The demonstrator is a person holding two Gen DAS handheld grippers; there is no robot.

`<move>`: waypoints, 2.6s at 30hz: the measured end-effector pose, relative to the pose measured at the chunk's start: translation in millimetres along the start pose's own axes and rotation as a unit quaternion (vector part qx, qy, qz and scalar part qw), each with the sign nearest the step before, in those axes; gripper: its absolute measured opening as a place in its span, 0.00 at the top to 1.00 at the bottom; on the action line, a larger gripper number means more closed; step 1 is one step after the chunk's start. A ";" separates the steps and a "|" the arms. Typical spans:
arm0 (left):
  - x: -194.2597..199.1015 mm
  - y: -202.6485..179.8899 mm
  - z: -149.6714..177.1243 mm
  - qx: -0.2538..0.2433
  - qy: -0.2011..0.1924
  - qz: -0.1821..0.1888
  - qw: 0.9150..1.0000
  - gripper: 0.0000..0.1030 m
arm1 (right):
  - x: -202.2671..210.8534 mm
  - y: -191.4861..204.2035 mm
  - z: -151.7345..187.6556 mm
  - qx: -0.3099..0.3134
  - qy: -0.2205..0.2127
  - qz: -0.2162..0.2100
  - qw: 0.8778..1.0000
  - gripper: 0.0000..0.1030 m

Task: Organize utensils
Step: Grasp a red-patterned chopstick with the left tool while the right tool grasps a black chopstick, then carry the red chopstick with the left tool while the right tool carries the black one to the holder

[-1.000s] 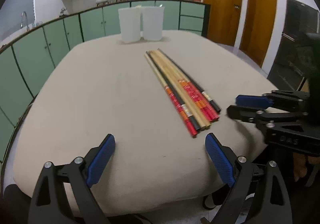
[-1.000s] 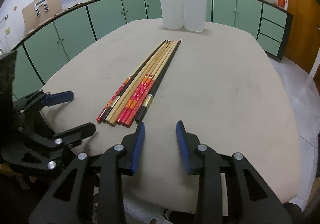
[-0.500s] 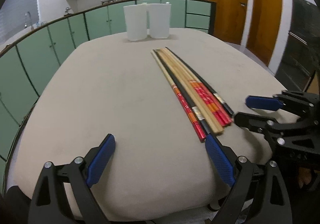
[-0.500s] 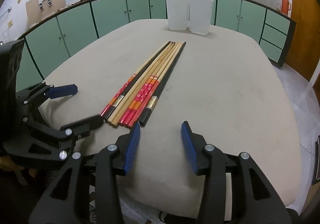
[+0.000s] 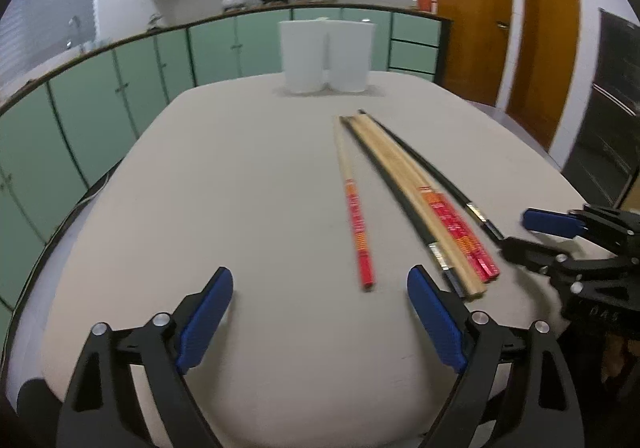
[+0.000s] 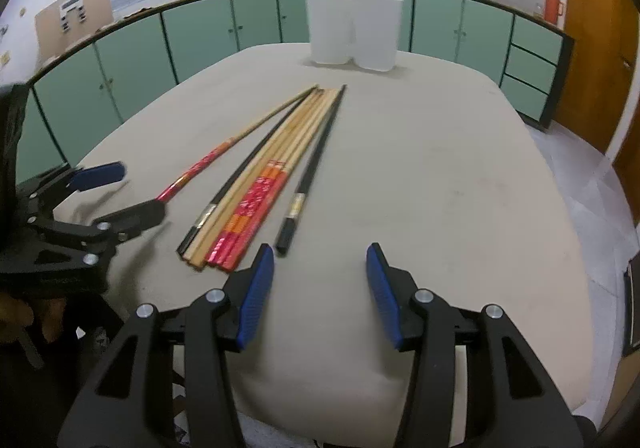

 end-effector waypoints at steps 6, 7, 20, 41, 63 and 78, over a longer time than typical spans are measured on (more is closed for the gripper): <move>-12.1 -0.5 -9.6 0.001 -0.011 0.016 1.000 0.54 | -8.6 2.5 -10.4 0.009 -0.009 0.014 1.000 0.79; -13.4 0.7 -11.0 0.005 -0.015 0.015 1.000 0.63 | -9.1 -2.0 -12.7 0.000 -0.009 0.023 1.000 0.92; -7.3 18.2 -5.8 0.074 -0.018 -0.034 0.996 0.62 | 2.4 -22.2 8.2 -0.056 -0.018 0.052 0.997 0.88; 95.5 41.8 -58.1 0.079 -0.021 0.015 0.997 0.94 | 132.4 -21.4 -44.0 -0.037 -0.060 0.027 0.997 0.94; 123.8 60.4 -176.9 0.025 -0.013 0.059 0.998 0.94 | 144.9 -39.6 -197.9 0.041 -0.012 0.010 0.999 0.94; 139.5 65.8 -293.7 0.004 -0.038 0.070 0.997 0.94 | 180.2 -59.6 -302.1 0.028 -0.014 -0.003 1.000 0.95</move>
Point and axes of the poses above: each gripper's, at about its wrist camera, not at the fingertips, and x roughly against the way its jaws point, y to its left, z to its underside, the point moved 3 cm from there along -x, roughly the way its jaws point, and after that the axes turned 14 degrees about y, right-handed, at the moved point
